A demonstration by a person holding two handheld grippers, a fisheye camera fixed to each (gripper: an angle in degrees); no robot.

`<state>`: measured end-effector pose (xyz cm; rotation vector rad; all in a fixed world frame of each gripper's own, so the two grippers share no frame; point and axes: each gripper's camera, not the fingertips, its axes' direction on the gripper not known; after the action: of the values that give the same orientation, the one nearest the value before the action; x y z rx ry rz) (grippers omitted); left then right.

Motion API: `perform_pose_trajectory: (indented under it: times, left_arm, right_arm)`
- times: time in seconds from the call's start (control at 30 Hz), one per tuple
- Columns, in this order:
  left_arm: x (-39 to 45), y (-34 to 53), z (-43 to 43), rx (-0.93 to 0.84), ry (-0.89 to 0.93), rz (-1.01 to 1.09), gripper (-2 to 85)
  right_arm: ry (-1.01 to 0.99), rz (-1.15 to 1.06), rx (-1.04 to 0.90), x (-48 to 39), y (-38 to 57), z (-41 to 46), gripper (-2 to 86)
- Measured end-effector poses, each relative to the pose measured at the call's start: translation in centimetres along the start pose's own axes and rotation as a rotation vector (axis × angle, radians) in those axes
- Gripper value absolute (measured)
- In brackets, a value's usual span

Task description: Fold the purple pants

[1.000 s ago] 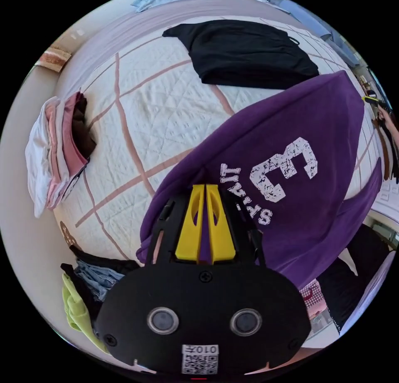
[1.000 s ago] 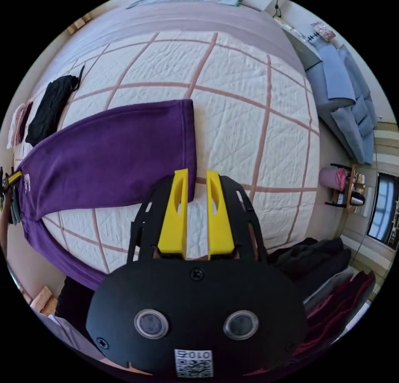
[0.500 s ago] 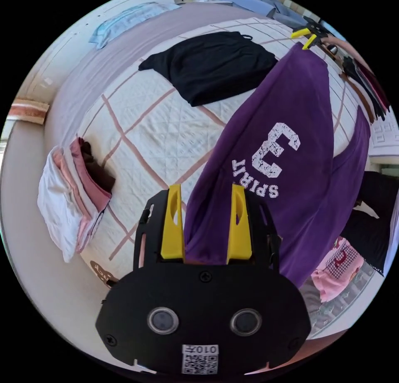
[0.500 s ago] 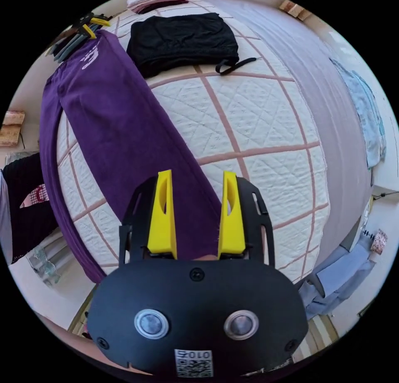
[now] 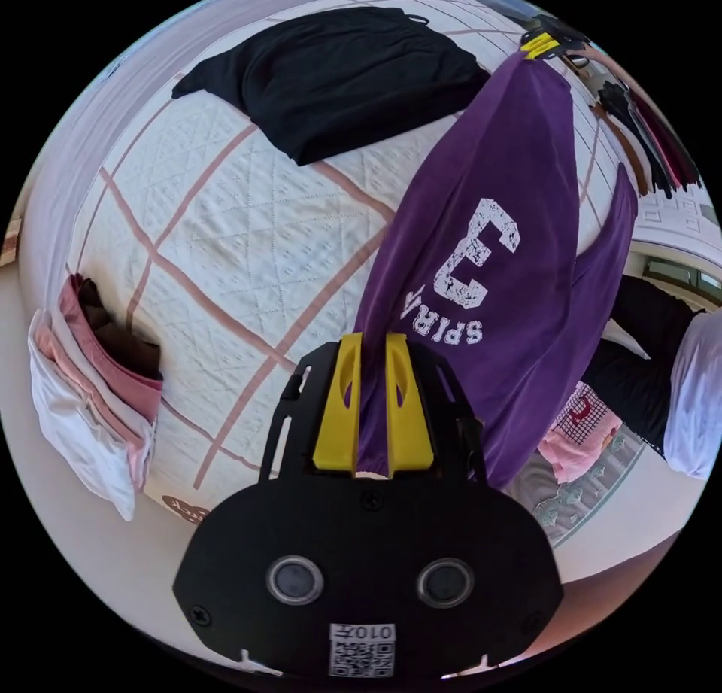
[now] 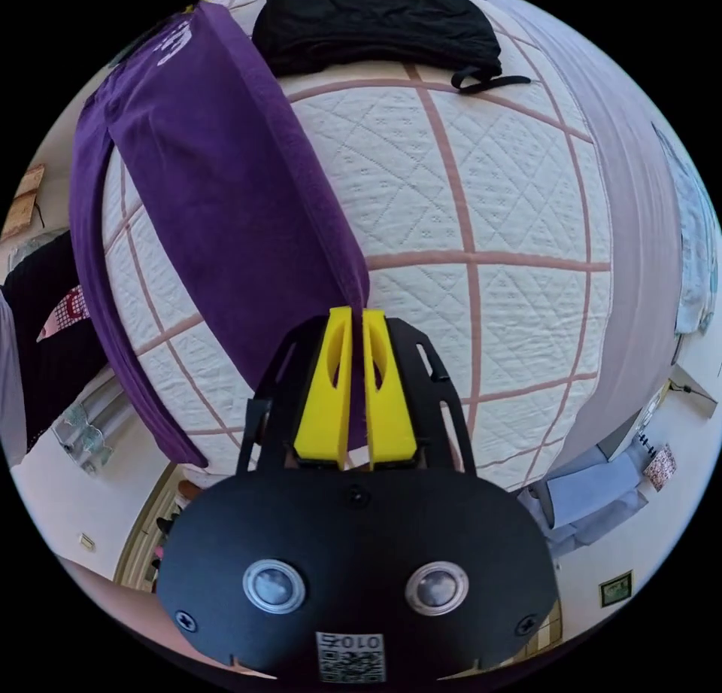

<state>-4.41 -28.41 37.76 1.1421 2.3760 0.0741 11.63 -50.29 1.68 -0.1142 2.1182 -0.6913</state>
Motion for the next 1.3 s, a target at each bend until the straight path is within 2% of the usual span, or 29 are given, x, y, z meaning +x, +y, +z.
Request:
perform_pose_trajectory:
  times: [0.2, 0.4, 0.5, 0.67, 0.8, 1.03, 1.3]
  left_arm:
    - [4.0, 3.7, -3.9, 0.067, -0.084, -0.051, 7.1]
    - [16.1, 14.0, -7.5, 0.233, -0.196, -0.059, 6.4]
    - [23.6, 19.1, -5.6, 0.265, -0.203, -0.058, 6.1]
    - [31.4, 21.2, 4.7, 0.115, -0.114, -0.046, 5.6]
    - [34.0, 22.3, 8.7, 0.064, -0.123, -0.035, 5.1]
    - [36.4, 24.5, 8.1, 0.076, -0.217, 0.064, 4.5]
    - [39.0, 26.2, 13.4, 0.045, -0.253, 0.11, 3.8]
  right_arm:
    - [0.117, 0.106, 0.135, -5.3, 4.9, -5.2, 3.7]
    - [0.219, 0.228, 0.256, -20.4, 12.8, -7.7, 3.9]
    - [0.12, 0.351, 0.262, -28.6, 15.1, -5.4, 4.0]
    - [-0.112, 0.509, 0.021, -39.2, 11.7, 6.6, 4.0]
    - [-0.146, 0.542, -0.041, -40.6, 9.7, 9.8, 3.9]
    - [-0.11, 0.593, 0.067, -42.0, 11.8, 7.8, 3.8]
    - [-0.132, 0.585, -0.036, -43.9, 8.5, 13.6, 3.9]
